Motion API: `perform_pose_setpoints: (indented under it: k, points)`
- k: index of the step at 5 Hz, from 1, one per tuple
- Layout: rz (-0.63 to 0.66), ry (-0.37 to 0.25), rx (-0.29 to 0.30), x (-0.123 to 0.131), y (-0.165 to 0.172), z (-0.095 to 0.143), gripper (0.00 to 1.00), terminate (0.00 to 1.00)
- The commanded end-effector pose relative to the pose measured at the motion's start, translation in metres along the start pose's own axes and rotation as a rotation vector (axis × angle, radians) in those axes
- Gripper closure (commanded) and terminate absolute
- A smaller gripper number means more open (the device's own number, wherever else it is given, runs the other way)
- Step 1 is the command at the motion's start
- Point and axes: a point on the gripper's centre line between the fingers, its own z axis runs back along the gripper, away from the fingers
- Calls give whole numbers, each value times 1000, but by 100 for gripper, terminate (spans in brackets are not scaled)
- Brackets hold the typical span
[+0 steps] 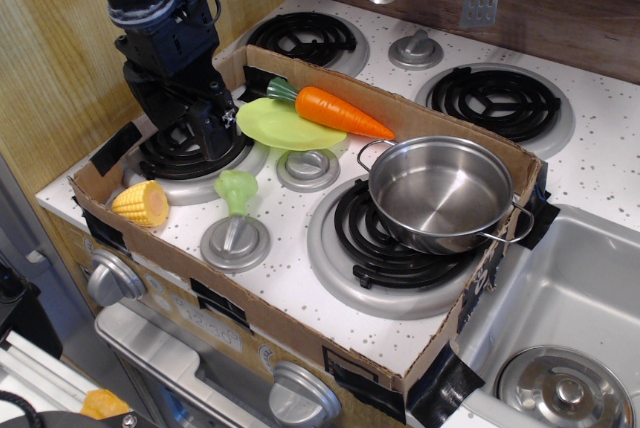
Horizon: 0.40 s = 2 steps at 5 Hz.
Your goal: Take carrot off plate
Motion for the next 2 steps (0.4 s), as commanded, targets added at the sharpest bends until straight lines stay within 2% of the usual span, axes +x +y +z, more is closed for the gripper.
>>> perform_pose_setpoints:
  k: [1,2]
  points:
    - [0,0,0,0,0,0,0,0]
    - [-122,40,-54,9,4,1,0,0]
